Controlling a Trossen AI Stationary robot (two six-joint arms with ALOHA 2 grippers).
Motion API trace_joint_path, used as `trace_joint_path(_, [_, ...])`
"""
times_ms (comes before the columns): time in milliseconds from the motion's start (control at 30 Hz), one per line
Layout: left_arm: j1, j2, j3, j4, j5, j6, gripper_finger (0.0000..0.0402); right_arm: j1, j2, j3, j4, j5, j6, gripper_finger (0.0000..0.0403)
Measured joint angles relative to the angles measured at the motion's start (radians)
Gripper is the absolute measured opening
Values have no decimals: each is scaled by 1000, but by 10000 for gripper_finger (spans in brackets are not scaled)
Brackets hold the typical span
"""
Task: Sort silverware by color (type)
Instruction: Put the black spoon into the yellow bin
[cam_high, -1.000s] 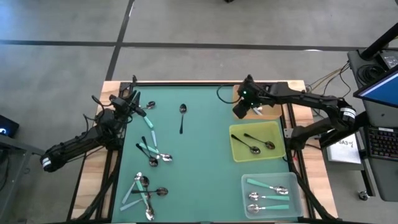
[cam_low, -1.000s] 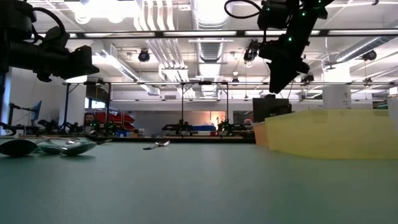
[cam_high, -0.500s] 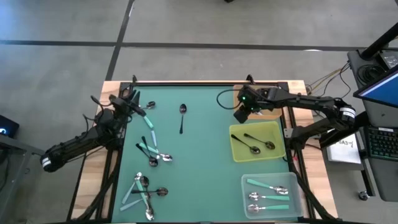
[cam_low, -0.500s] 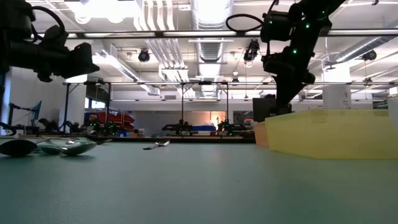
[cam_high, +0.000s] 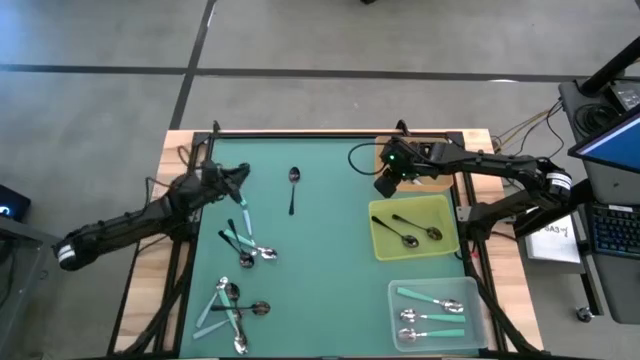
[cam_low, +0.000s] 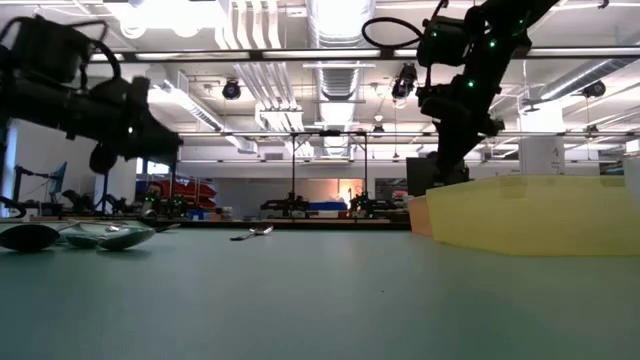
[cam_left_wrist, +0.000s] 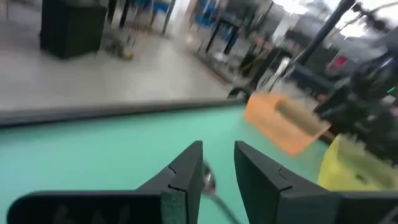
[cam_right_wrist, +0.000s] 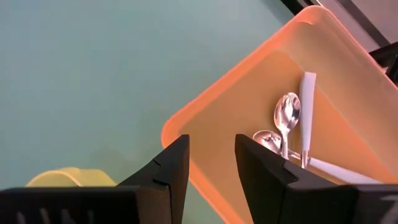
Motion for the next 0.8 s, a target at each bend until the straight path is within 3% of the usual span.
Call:
trace_joint_path(333, [-4,355,29,44,22,-97,77,0,0,-28,9,0,8,118])
trace_joint_path(567, [-36,590,214,49,59,-43,77,0,0,-31,9,-1,9,116])
trace_joint_path(800, [-75,903,407,-17,43,11,77,0,0,-31,-58,-1,9,123])
